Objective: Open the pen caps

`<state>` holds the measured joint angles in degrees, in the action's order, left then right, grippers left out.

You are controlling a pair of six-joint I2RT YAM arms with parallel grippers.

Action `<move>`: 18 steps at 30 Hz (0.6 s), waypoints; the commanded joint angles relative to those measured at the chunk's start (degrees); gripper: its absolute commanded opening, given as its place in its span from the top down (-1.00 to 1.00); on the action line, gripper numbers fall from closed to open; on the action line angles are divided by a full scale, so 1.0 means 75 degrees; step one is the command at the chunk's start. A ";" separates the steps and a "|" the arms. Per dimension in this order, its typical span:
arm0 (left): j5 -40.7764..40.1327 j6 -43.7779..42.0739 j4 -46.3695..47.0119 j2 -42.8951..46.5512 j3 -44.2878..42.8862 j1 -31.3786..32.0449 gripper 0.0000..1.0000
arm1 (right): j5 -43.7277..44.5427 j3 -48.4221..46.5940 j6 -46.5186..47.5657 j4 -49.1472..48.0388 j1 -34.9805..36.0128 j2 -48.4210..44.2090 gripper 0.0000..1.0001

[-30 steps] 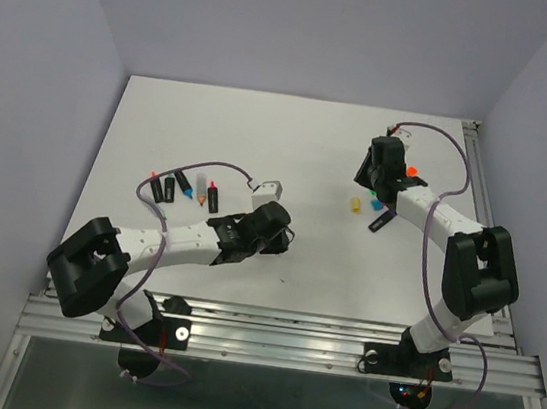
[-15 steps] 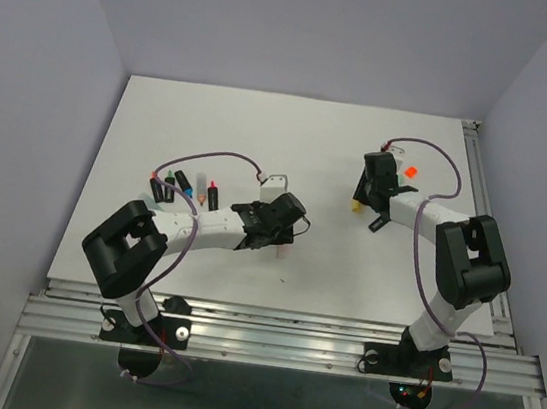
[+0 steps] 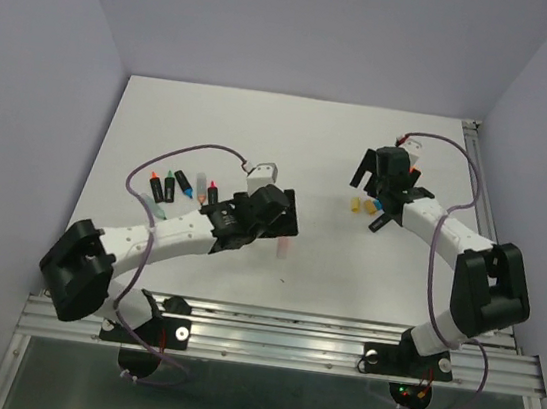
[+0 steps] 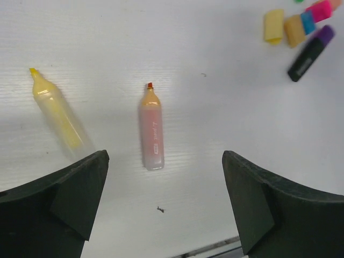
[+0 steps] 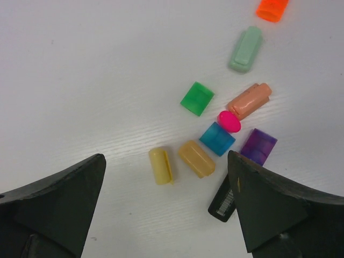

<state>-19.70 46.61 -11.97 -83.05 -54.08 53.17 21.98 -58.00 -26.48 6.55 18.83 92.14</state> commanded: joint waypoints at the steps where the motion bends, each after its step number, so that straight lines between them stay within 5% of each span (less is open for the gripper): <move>1: 0.0037 -0.0039 0.0423 0.1858 0.0718 0.0001 -0.98 | 0.0759 0.0139 -0.0686 0.0682 -0.0003 -0.0987 -1.00; 6: -0.0337 0.0312 0.0179 0.4004 0.1736 -0.0011 -0.98 | 0.1886 0.0104 -0.1776 0.2277 -0.0317 -0.1188 -1.00; 12: -0.0221 0.0746 -0.0174 0.5529 0.2488 -0.0023 -0.98 | 0.0773 0.0268 -0.1860 0.2151 -0.0963 -0.0755 -0.99; 18: -0.0126 0.1062 -0.0479 0.6185 0.3132 -0.0023 -0.98 | 0.0703 -0.0258 -0.1977 0.2103 -0.1198 0.0136 -0.75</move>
<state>-20.34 52.58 -14.24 -38.98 -32.75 53.15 27.86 -57.19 -39.62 21.65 10.52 90.67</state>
